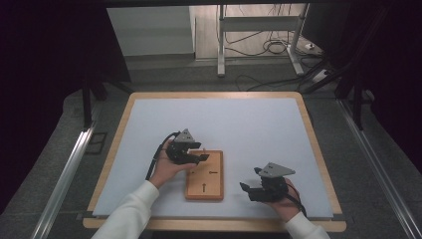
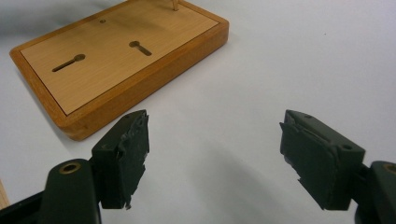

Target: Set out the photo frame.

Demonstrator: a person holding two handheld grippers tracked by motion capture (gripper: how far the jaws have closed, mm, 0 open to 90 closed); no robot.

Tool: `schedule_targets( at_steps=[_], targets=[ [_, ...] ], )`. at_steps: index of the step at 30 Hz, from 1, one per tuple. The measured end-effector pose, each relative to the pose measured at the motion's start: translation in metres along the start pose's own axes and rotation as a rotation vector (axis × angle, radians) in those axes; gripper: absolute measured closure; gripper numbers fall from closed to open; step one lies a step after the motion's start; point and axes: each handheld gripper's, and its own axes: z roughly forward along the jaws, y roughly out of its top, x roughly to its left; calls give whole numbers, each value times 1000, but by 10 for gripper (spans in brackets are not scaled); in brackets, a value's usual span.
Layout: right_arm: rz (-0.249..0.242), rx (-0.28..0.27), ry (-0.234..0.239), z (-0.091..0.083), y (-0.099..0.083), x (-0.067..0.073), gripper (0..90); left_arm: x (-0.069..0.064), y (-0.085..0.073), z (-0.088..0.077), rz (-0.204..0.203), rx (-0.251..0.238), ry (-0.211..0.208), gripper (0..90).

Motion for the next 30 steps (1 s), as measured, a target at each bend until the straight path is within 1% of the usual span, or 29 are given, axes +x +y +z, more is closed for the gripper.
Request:
schedule_targets(
  at_steps=[1, 2, 4, 6, 7, 8, 9, 11, 12, 14, 17, 18, 19, 23, 25, 26, 27, 29, 30],
  targets=[
    [0, 0, 0, 0, 0, 0, 243, 0, 0, 2, -7, 8, -14, 427],
    [-1, -6, -2, -1, 0, 0, 243, 0, 1, 4, -5, 15, -21, 455],
    [-2, -4, -3, -1, 0, 0, 243, 0, 2, 9, -1, 21, -20, 455],
    [-1, -4, -4, -1, 0, 0, 243, 0, 3, 12, -5, 20, -22, 456],
    [0, -4, -4, 0, 0, 0, 243, 1, 3, 13, 1, 27, -21, 467],
    [0, -4, -4, 0, 0, 0, 243, 2, 2, 14, 2, 29, -21, 467],
    [2, -4, -3, 0, 0, 1, 243, 3, 1, 17, 0, 31, -22, 493],
    [1, -3, -3, -1, -1, 1, 243, 4, 0, 18, 3, 39, -24, 500],
    [1, -5, -3, -1, -1, 1, 243, 6, 0, 18, -5, 34, -25, 526],
    [2, -3, -6, -2, -2, 1, 243, 6, 0, 18, -6, 31, -25, 571],
    [2, -4, -9, -3, -2, 1, 244, 8, -1, 19, -16, 30, -30, 591],
    [0, -3, -10, -3, -3, 1, 244, 9, -1, 19, -11, 34, -29, 619],
    [0, -3, -11, -3, -3, 1, 244, 9, -2, 19, -17, 29, -33, 632],
    [-4, 1, -12, -3, -4, 1, 246, 10, -2, 19, -10, 28, -32, 715],
    [-6, 2, -13, -2, -3, 1, 246, 9, -2, 21, -15, 22, -30, 747],
    [-5, 3, -12, -2, -3, 1, 246, 10, -2, 21, -5, 28, -31, 766],
    [-5, 5, -11, -2, -3, 1, 246, 10, -2, 21, -7, 27, -42, 786],
    [-6, 8, -10, -1, -3, 1, 246, 9, -2, 21, -2, 28, -45, 831],
    [-6, 8, -10, -1, -3, 1, 246, 9, -2, 21, -2, 28, -45, 836]
  ],
)
